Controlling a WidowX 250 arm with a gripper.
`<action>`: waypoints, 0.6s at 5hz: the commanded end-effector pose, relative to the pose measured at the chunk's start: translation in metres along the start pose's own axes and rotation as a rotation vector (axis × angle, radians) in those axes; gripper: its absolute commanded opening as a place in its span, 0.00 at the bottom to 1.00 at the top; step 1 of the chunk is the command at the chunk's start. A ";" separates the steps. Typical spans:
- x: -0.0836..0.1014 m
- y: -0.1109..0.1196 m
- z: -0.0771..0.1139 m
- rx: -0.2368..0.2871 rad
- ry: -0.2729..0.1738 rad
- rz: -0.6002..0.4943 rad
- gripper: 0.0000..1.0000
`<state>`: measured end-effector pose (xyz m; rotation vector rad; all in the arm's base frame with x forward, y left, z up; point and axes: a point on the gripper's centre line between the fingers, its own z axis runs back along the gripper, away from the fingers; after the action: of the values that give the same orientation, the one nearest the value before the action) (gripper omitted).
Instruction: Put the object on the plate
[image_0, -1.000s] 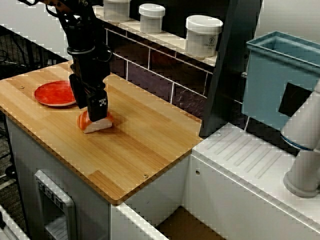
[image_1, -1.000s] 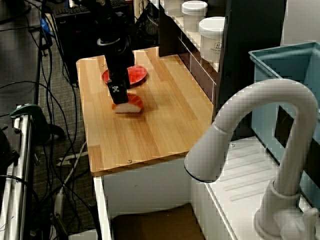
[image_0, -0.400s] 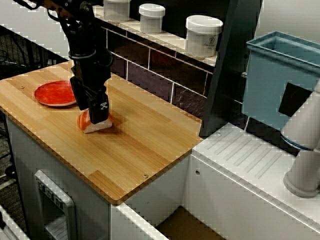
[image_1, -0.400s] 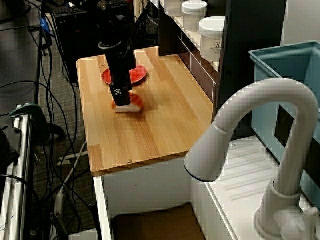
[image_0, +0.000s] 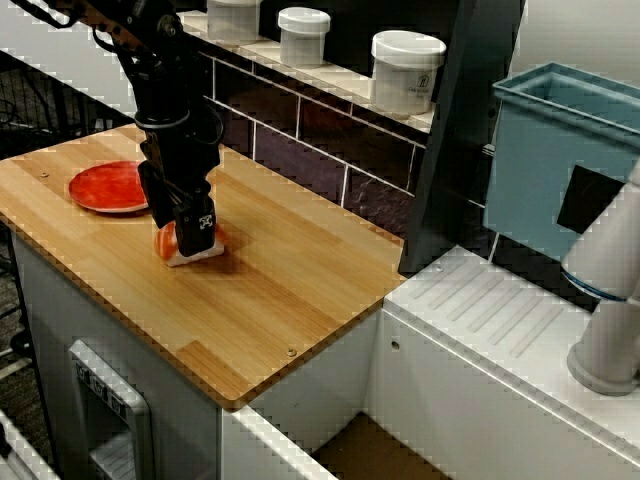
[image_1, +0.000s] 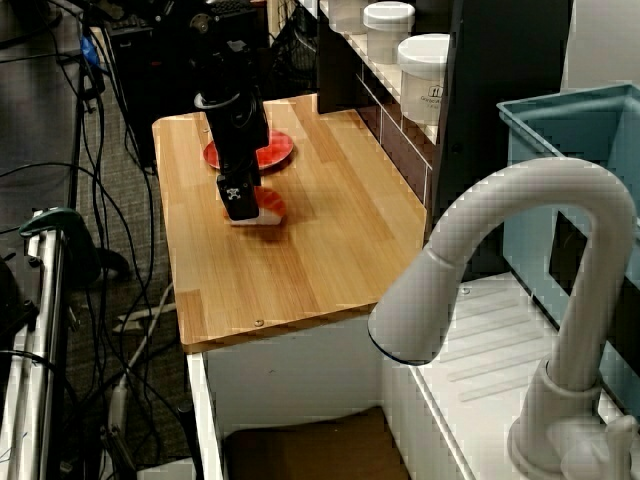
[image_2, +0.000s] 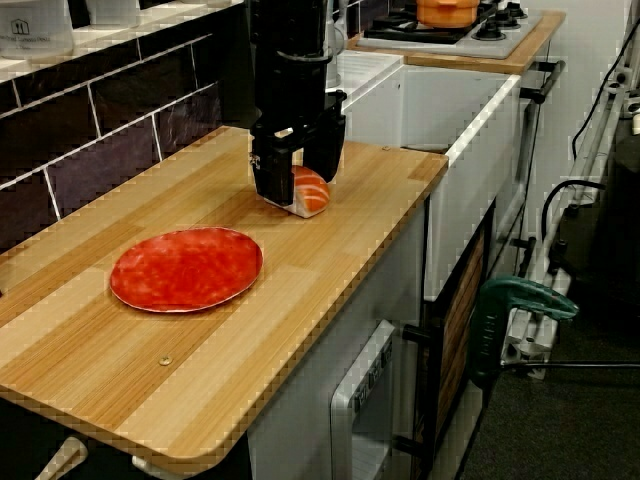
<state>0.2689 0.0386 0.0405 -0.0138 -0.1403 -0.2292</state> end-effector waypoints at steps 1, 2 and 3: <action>0.001 0.002 -0.002 0.027 -0.013 -0.007 1.00; -0.001 0.001 -0.005 0.037 -0.015 -0.010 1.00; -0.002 0.001 -0.003 0.021 -0.016 -0.001 0.00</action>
<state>0.2647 0.0374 0.0308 -0.0059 -0.1339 -0.2280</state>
